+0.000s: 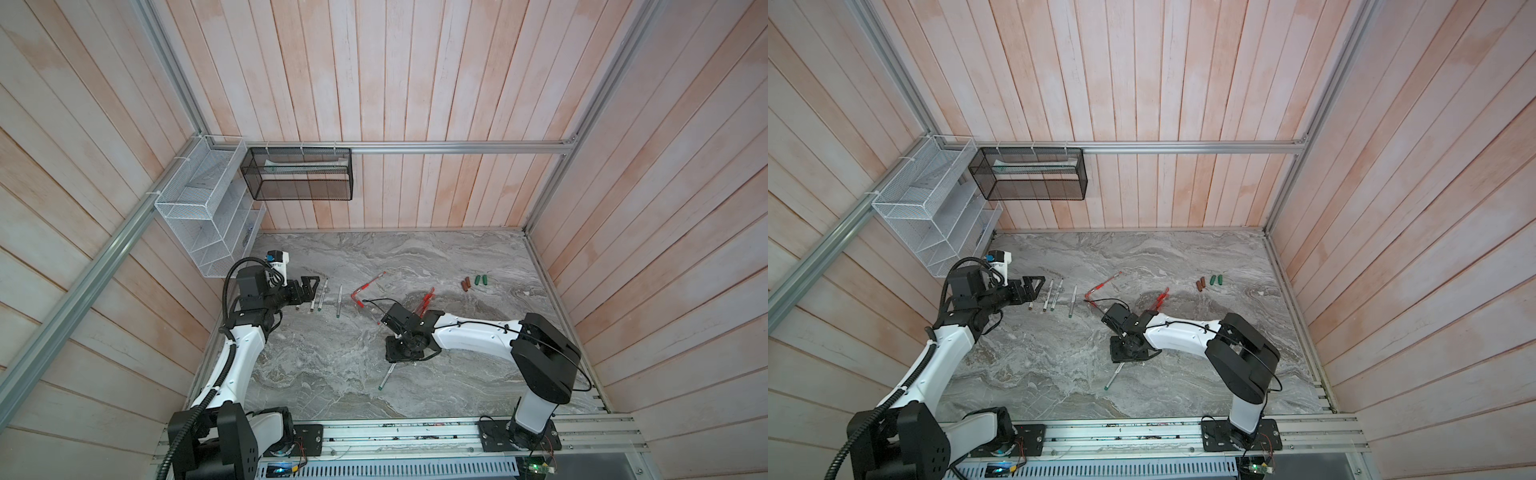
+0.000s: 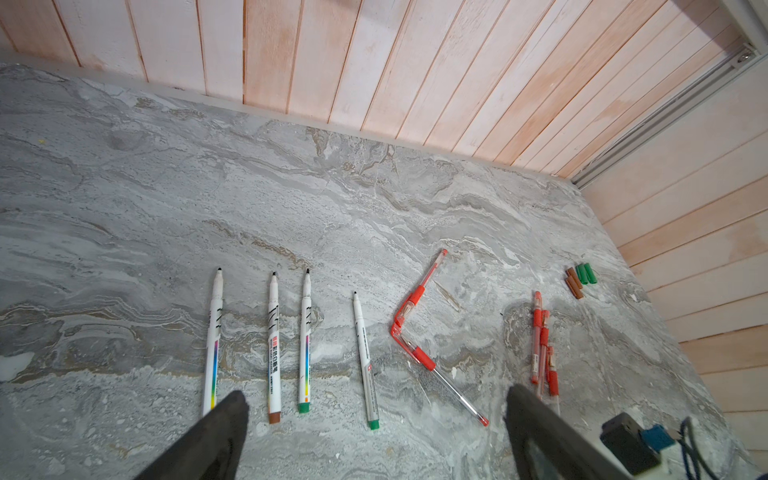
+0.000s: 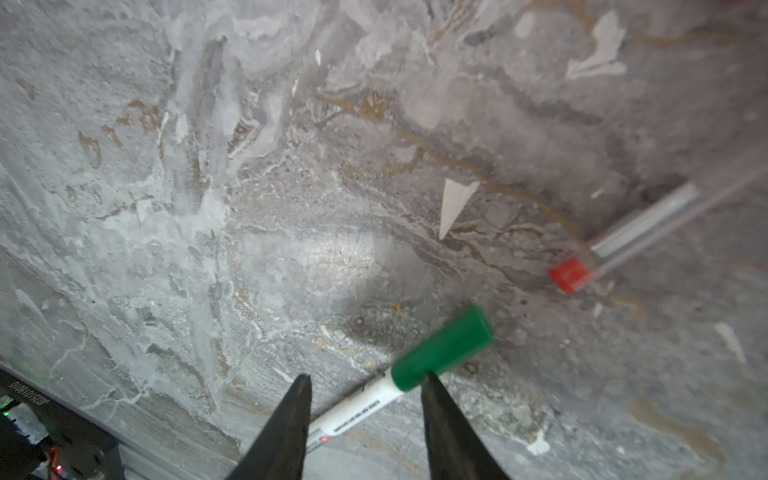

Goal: Open the pen caps
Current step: 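Move the right gripper to the nearest green-capped marker and close on its cap, then lift the marker by its green cap with the right gripper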

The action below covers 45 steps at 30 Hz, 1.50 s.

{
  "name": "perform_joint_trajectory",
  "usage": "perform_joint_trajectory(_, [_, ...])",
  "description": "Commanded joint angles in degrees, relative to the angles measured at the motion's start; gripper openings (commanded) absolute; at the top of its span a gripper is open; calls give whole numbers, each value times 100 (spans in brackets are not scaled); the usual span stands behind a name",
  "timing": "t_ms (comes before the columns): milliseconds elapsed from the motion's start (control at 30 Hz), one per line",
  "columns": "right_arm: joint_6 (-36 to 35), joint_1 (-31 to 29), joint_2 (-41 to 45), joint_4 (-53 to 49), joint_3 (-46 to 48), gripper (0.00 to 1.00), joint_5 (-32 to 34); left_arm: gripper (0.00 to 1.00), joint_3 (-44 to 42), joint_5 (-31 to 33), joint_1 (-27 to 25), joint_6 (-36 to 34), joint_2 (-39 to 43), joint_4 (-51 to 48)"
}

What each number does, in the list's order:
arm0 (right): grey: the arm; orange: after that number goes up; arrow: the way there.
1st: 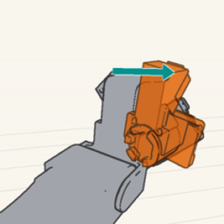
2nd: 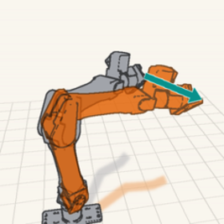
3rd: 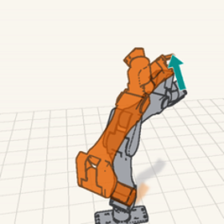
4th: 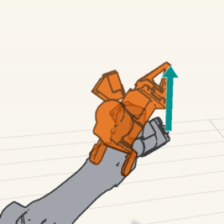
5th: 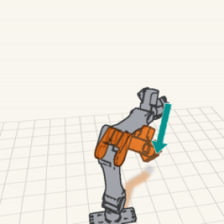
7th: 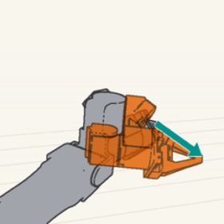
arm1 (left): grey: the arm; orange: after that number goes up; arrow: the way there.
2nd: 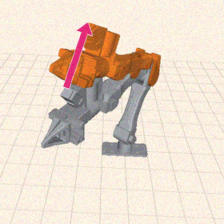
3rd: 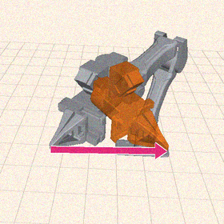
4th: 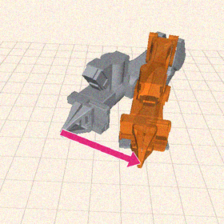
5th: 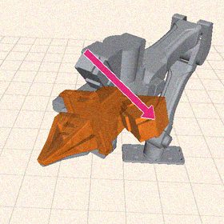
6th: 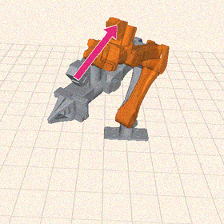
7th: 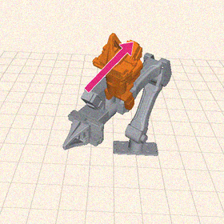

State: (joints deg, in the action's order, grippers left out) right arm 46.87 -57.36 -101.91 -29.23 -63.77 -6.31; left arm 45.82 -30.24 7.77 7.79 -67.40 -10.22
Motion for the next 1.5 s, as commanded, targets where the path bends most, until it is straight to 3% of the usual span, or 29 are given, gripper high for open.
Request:
perform_joint_trajectory(0, [-93, -55, -129, -522, -121, 48, 100, 98, -9, -74, 14, -16, 0, 16])
perform_joint_trajectory(367, [30, -86, -143, -343, 149, 43, -23, 98, -44, -28, 33, 27, -59, 142])
perform_joint_trajectory(800, [-674, -47, -1103, -1492, -871, 30, 677, 98, 52, -79, -7, 66, -89, 34])
perform_joint_trajectory(1000, [-846, 40, -1156, -1482, -1001, 20, 750, 98, 38, -119, -4, 106, -95, 75])
perform_joint_trajectory(1233, [-899, 180, -1015, -1133, -881, 11, 552, 98, -9, -105, 11, 96, -58, 120])
perform_joint_trajectory(1467, [-856, 458, -465, -616, -748, 8, 280, 98, -1, -221, 5, 176, -111, 189])
